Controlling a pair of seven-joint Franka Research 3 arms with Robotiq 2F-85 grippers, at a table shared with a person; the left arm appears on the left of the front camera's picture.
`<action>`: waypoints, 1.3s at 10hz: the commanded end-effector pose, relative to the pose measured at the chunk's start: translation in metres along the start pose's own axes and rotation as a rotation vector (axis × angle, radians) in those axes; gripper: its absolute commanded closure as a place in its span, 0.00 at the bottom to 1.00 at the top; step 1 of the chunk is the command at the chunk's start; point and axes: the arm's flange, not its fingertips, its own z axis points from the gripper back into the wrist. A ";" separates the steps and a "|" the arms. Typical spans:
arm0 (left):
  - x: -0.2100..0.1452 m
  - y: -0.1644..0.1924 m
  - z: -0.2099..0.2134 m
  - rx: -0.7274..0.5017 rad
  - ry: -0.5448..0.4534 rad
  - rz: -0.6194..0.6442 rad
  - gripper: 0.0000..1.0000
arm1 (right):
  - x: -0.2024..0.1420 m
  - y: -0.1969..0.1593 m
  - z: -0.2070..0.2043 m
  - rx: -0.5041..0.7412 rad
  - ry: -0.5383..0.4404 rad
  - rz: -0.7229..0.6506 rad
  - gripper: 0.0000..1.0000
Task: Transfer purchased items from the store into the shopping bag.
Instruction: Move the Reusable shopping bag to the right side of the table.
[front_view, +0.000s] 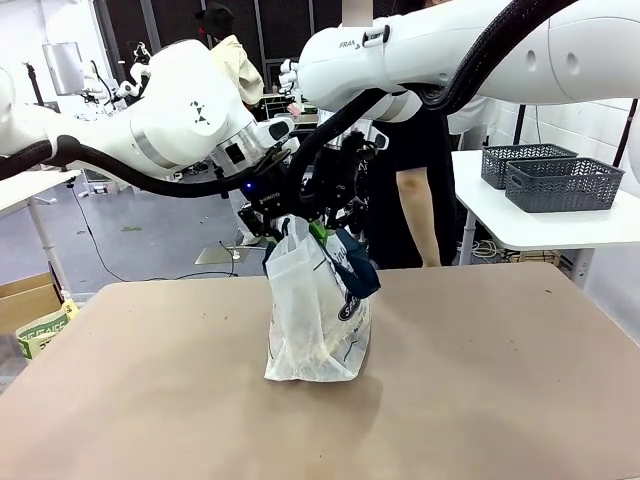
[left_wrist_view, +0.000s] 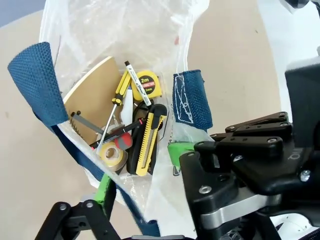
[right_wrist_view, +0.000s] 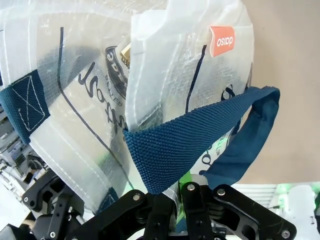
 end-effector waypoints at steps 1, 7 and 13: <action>0.002 -0.002 0.000 0.037 -0.004 0.013 0.65 | 0.001 -0.001 0.001 0.040 0.020 0.016 1.00; -0.001 -0.006 0.000 0.104 0.012 0.005 1.00 | -0.001 -0.004 0.004 0.051 0.009 0.009 1.00; -0.007 -0.018 0.007 0.173 -0.008 -0.003 1.00 | 0.002 -0.007 0.006 0.048 0.004 0.018 1.00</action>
